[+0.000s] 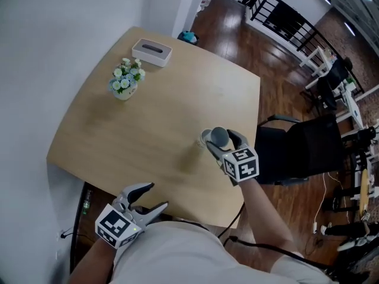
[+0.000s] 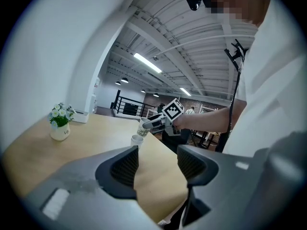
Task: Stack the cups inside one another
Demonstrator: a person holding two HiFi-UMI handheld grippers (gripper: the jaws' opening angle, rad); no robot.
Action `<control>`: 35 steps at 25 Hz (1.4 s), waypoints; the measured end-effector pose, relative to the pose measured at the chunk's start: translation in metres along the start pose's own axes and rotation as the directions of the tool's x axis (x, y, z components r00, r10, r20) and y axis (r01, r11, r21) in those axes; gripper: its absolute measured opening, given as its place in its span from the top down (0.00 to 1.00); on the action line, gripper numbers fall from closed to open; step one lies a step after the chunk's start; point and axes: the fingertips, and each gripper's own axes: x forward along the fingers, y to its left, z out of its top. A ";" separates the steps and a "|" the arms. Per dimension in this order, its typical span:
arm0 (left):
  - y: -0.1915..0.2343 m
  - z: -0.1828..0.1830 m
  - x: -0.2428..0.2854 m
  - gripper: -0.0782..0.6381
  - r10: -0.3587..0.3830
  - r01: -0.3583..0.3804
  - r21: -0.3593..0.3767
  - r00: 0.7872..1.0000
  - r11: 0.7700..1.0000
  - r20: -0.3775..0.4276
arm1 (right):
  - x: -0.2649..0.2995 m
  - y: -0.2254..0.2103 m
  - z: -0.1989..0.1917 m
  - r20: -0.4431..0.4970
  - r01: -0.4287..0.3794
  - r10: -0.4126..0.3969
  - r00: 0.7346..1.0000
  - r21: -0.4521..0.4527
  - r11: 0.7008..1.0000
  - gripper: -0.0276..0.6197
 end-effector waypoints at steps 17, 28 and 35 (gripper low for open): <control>-0.034 -0.014 0.005 0.51 0.212 -0.213 -0.055 0.977 0.975 -0.033 | 0.052 -0.015 -0.039 -0.029 -0.135 0.135 0.990 -0.009 0.991 0.36; -0.082 -0.033 0.014 0.51 0.260 -0.267 -0.076 0.961 0.961 -0.090 | -0.033 0.025 -0.091 0.012 -0.241 0.240 0.971 0.021 0.970 0.36; -0.110 -0.029 -0.006 0.51 0.180 -0.181 -0.027 0.983 0.983 -0.036 | -0.134 0.048 -0.133 0.036 -0.174 0.171 0.985 0.095 0.980 0.36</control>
